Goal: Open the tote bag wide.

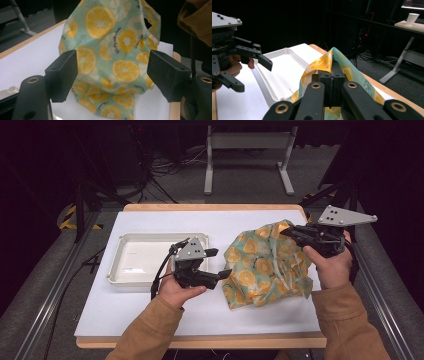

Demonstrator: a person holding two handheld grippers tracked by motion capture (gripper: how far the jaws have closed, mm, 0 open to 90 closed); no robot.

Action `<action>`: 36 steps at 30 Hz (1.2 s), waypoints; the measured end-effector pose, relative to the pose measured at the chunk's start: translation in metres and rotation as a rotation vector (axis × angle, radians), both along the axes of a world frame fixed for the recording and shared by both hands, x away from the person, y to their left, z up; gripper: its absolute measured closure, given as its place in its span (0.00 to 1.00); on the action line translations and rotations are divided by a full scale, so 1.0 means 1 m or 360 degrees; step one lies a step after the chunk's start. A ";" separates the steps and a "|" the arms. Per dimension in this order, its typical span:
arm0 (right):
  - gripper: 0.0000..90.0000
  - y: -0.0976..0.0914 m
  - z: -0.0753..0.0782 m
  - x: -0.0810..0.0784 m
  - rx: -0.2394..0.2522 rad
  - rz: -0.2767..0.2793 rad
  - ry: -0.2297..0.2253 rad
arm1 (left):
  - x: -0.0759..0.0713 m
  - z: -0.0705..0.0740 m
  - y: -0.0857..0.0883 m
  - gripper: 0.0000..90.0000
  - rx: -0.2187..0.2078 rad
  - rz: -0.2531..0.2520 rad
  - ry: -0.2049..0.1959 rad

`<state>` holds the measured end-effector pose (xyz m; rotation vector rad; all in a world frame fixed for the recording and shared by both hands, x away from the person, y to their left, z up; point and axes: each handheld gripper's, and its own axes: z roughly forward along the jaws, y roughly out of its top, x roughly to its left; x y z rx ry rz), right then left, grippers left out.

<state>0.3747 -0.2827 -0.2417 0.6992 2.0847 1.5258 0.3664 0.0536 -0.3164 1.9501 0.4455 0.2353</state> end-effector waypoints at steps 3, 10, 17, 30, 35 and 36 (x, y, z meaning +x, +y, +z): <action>1.00 0.003 0.000 0.000 -0.0003 0.0015 0.0003 | 0.001 0.001 -0.008 0.28 -0.0010 -0.0015 -0.0006; 1.00 0.011 -0.002 0.001 -0.0004 0.0039 0.0010 | 0.006 0.002 -0.026 0.28 -0.0020 -0.0039 -0.0006; 1.00 0.017 -0.003 0.003 0.0003 0.0065 0.0009 | 0.010 0.009 -0.044 0.28 -0.0022 -0.0059 -0.0006; 1.00 0.027 -0.005 0.003 0.0010 0.0113 0.0018 | 0.017 0.006 -0.064 0.27 -0.0007 -0.0099 0.0027; 1.00 0.033 -0.006 0.001 0.0005 0.0136 0.0019 | 0.020 0.007 -0.071 0.27 -0.0021 -0.0071 0.0027; 1.00 0.035 -0.007 0.001 0.0005 0.0143 0.0019 | 0.021 0.007 -0.072 0.27 -0.0033 -0.0063 0.0038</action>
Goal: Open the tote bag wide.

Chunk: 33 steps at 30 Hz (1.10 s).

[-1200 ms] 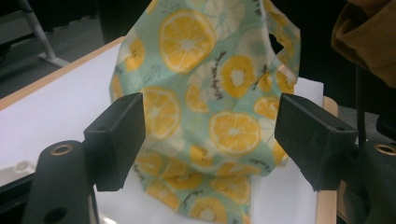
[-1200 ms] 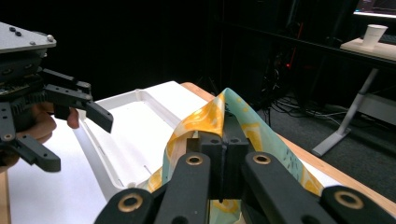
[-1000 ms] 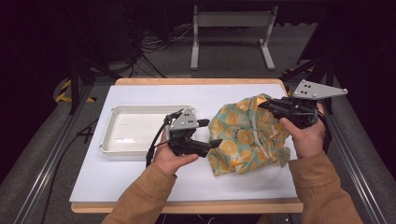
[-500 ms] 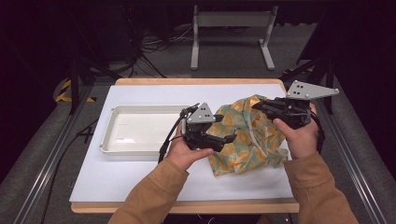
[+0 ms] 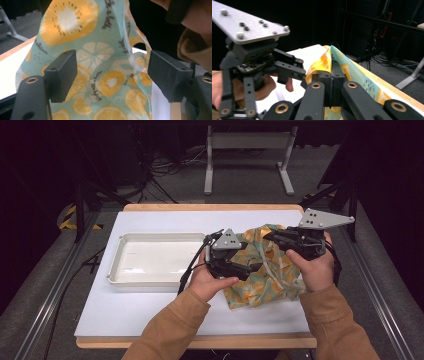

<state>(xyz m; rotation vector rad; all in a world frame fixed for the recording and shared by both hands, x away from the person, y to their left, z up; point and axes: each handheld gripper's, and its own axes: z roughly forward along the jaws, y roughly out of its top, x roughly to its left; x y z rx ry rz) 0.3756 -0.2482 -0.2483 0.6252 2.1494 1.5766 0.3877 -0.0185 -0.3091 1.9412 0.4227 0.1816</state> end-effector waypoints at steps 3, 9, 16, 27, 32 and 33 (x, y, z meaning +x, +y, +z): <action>1.00 0.002 0.000 0.000 0.0006 0.0016 0.0003 | 0.001 0.001 -0.001 0.27 -0.0009 0.0015 0.0002; 1.00 0.006 -0.002 0.000 0.0020 0.0050 0.0023 | 0.003 0.003 -0.004 0.32 -0.0009 0.0016 0.0004; 1.00 0.015 -0.004 -0.003 0.0016 0.0109 0.0023 | 0.004 0.001 -0.012 0.37 0.0023 0.0027 0.0005; 1.00 0.015 -0.008 0.000 0.0045 0.0137 0.0069 | 0.009 0.002 -0.014 0.60 0.0011 0.0098 0.0024; 1.00 0.015 -0.010 0.000 0.0041 0.0136 0.0074 | 0.008 0.002 -0.015 0.84 0.0021 0.0101 0.0017; 1.00 0.014 -0.010 0.000 0.0043 0.0136 0.0075 | 0.008 0.002 -0.014 0.90 0.0022 0.0100 0.0010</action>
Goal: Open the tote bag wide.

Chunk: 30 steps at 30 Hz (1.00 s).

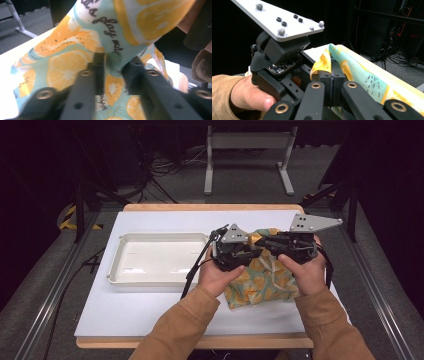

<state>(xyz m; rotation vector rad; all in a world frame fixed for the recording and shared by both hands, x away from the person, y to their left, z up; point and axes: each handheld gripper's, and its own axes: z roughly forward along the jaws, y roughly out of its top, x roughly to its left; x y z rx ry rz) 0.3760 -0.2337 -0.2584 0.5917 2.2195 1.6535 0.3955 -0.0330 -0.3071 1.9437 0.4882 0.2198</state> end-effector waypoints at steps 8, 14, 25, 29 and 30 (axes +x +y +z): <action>1.00 -0.007 0.001 -0.002 -0.0001 -0.0032 -0.0010 | -0.001 0.001 0.002 1.00 0.0039 -0.0012 -0.0028; 0.91 -0.018 -0.002 -0.008 -0.0026 -0.0077 -0.0005 | 0.001 0.005 0.005 1.00 0.0040 -0.0006 -0.0033; 0.64 -0.048 -0.006 -0.027 -0.0009 -0.0202 -0.0012 | 0.004 0.005 0.006 1.00 0.0032 0.0006 -0.0029; 0.61 -0.065 -0.013 -0.034 -0.0009 -0.0301 -0.0017 | 0.003 0.005 0.006 1.00 0.0036 -0.0003 -0.0024; 0.59 -0.069 -0.014 -0.035 0.0003 -0.0323 -0.0018 | 0.003 0.005 0.006 1.00 0.0035 -0.0004 -0.0019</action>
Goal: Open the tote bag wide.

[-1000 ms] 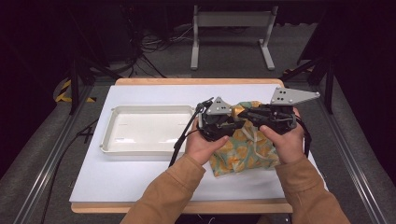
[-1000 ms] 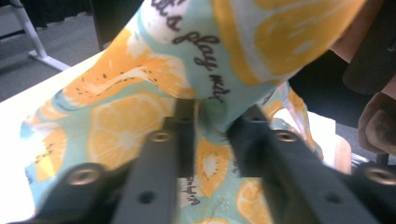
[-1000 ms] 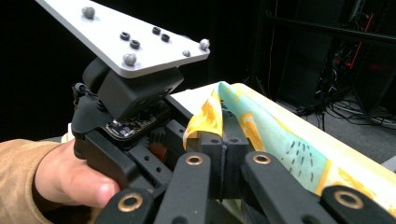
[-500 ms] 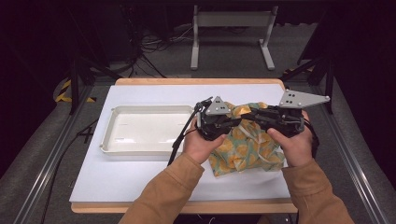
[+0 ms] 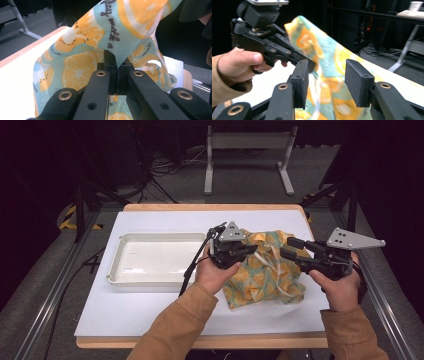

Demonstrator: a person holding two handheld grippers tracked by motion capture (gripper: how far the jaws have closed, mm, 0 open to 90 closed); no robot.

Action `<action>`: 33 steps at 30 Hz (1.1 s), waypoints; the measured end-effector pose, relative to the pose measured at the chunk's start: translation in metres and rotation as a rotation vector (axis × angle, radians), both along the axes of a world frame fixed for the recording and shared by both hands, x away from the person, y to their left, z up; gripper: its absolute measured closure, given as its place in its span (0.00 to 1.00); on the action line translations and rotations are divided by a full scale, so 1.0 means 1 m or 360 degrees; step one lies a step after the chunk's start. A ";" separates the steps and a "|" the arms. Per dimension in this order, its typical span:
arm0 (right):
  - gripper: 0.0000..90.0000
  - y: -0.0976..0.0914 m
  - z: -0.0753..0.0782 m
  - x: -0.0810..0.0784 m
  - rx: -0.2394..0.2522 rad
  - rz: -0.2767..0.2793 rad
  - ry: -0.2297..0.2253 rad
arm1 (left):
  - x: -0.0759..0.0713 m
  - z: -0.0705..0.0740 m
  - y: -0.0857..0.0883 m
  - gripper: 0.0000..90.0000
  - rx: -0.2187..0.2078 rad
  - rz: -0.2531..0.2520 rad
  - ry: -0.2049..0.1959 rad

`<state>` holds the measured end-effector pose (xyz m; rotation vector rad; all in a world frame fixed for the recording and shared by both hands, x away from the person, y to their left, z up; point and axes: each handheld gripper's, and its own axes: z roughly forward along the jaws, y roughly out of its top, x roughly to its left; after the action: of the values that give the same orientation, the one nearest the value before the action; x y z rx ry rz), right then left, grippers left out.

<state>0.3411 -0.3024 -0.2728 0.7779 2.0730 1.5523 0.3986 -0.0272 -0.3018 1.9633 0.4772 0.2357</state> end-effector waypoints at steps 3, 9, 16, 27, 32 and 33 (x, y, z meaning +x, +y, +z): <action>0.54 -0.007 -0.004 -0.002 0.0024 -0.0043 -0.0046 | 0.000 0.000 0.000 1.00 0.0005 -0.0001 -0.0002; 0.42 -0.023 -0.010 -0.004 -0.0023 -0.0159 -0.0034 | 0.001 0.000 0.001 1.00 0.0005 0.0001 -0.0011; 0.19 -0.018 -0.023 0.000 -0.0120 -0.0158 0.0074 | 0.001 0.001 0.003 1.00 -0.0005 0.0004 0.0000; 0.06 0.005 -0.033 0.007 -0.0156 -0.0244 0.0042 | -0.001 0.002 0.004 1.00 0.0003 -0.0022 -0.0015; 0.05 0.013 -0.036 0.010 -0.0169 -0.0241 0.0046 | -0.001 0.002 0.005 1.00 -0.0004 -0.0019 -0.0018; 0.06 0.014 -0.037 0.011 -0.0173 -0.0244 0.0049 | -0.001 0.002 0.005 1.00 -0.0003 -0.0023 -0.0013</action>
<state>0.3524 -0.2880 -0.3099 0.9026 2.0482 1.3426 0.3976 -0.0225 -0.3001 1.9626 0.4573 0.2340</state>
